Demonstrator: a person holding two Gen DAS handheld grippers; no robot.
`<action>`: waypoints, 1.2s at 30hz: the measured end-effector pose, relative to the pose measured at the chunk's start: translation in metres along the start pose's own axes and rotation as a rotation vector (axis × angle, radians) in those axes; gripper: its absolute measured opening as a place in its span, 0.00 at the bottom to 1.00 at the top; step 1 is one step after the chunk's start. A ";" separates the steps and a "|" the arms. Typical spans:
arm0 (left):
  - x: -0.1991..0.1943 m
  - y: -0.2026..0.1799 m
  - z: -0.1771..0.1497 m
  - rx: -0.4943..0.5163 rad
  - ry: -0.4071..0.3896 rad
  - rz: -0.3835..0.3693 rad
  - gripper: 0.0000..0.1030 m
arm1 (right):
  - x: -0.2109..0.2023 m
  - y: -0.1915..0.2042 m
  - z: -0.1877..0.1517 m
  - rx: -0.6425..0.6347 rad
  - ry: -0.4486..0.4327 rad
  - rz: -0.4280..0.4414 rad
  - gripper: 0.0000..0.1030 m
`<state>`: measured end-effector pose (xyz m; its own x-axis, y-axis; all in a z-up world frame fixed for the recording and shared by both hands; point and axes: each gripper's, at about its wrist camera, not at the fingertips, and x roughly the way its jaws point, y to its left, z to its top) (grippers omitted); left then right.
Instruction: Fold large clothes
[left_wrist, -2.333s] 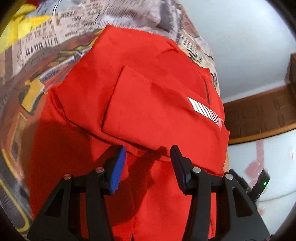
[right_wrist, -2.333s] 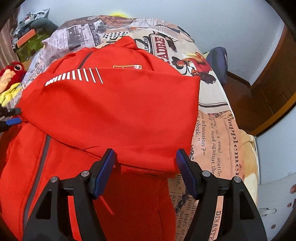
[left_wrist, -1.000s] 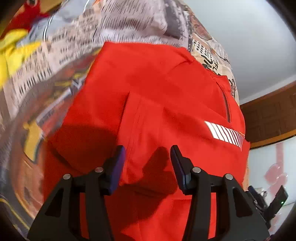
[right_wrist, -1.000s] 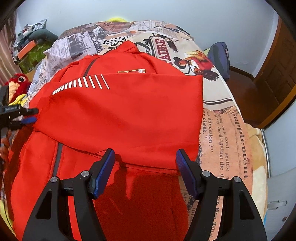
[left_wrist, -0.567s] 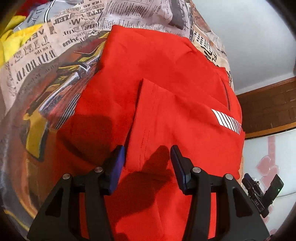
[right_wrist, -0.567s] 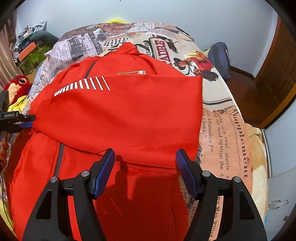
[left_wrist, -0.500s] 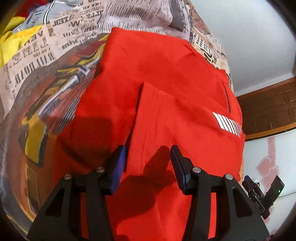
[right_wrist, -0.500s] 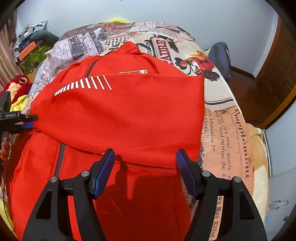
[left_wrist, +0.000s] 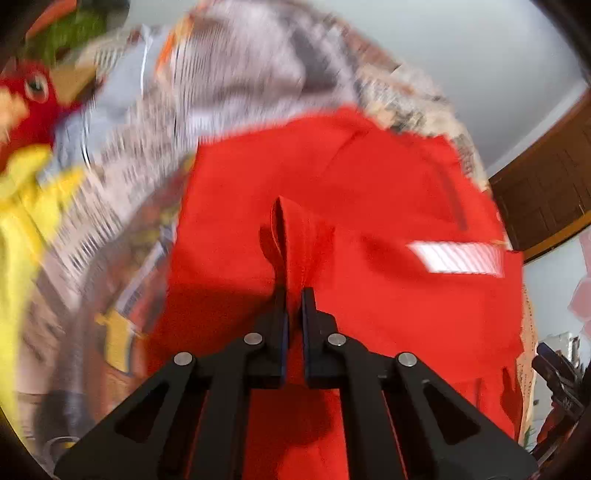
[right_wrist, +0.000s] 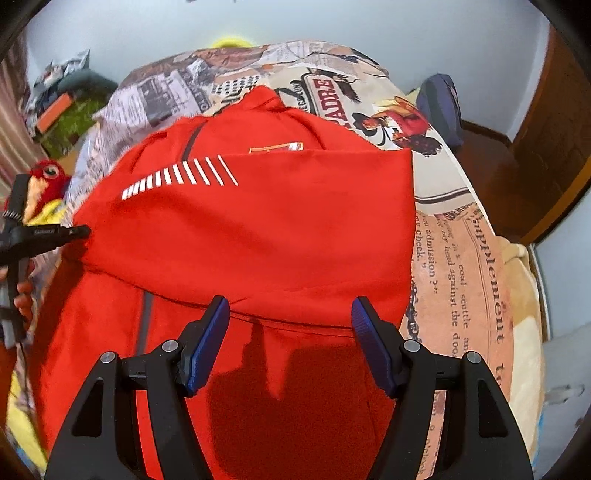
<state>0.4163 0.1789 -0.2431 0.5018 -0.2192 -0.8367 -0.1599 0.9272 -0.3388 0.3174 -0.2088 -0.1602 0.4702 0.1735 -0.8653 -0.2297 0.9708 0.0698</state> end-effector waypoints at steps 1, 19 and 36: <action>-0.014 -0.004 0.003 0.015 -0.031 -0.013 0.03 | -0.002 -0.001 0.003 0.010 -0.002 -0.003 0.63; -0.014 0.053 -0.014 0.043 -0.006 0.123 0.06 | 0.041 -0.005 0.017 0.085 0.067 -0.033 0.63; -0.049 0.027 -0.005 0.137 -0.077 0.242 0.47 | 0.009 0.008 0.036 -0.038 -0.032 -0.040 0.63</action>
<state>0.3832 0.2128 -0.2134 0.5269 0.0319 -0.8494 -0.1687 0.9833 -0.0677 0.3510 -0.1939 -0.1496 0.5063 0.1401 -0.8509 -0.2422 0.9701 0.0156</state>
